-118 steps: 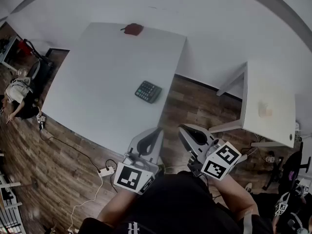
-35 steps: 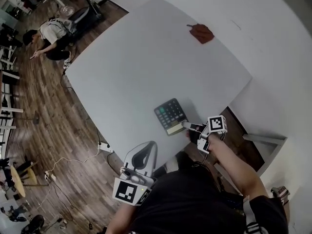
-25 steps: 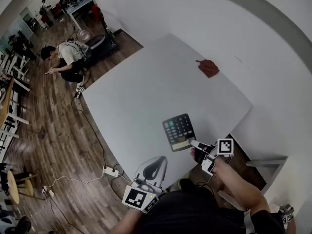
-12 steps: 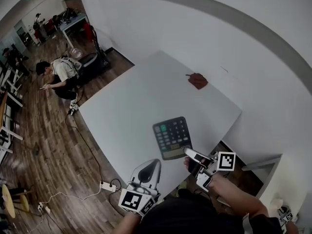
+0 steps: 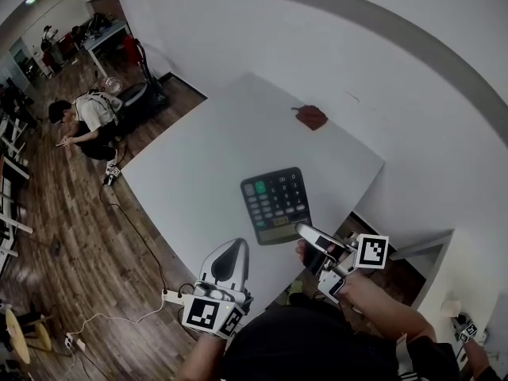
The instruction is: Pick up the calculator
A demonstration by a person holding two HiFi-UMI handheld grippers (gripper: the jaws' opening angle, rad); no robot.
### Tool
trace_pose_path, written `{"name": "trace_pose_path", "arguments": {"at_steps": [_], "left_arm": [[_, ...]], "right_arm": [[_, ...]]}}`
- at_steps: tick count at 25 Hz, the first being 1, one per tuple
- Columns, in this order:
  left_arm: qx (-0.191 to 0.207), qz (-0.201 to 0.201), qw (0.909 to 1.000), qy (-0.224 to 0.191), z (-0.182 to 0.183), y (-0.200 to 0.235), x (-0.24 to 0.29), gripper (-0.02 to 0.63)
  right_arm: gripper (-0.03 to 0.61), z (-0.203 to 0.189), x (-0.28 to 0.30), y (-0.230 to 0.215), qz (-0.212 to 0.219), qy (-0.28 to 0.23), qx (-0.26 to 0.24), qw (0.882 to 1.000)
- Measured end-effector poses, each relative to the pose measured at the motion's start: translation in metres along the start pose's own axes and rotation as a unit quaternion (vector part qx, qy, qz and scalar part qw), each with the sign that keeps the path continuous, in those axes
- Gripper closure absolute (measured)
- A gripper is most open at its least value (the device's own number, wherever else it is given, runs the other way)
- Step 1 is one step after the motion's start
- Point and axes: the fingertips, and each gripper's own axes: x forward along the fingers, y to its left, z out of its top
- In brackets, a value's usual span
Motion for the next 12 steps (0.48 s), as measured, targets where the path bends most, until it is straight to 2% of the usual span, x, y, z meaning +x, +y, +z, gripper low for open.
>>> {"name": "trace_pose_path", "arguments": {"at_steps": [12], "left_arm": [[0.004,-0.003,1.0,-0.005,0.0089,0.0018,0.0016,0.607]], "right_arm": [[0.522,0.0011,0.0047,0.0102,0.004,-0.003,0.006,1.0]]}}
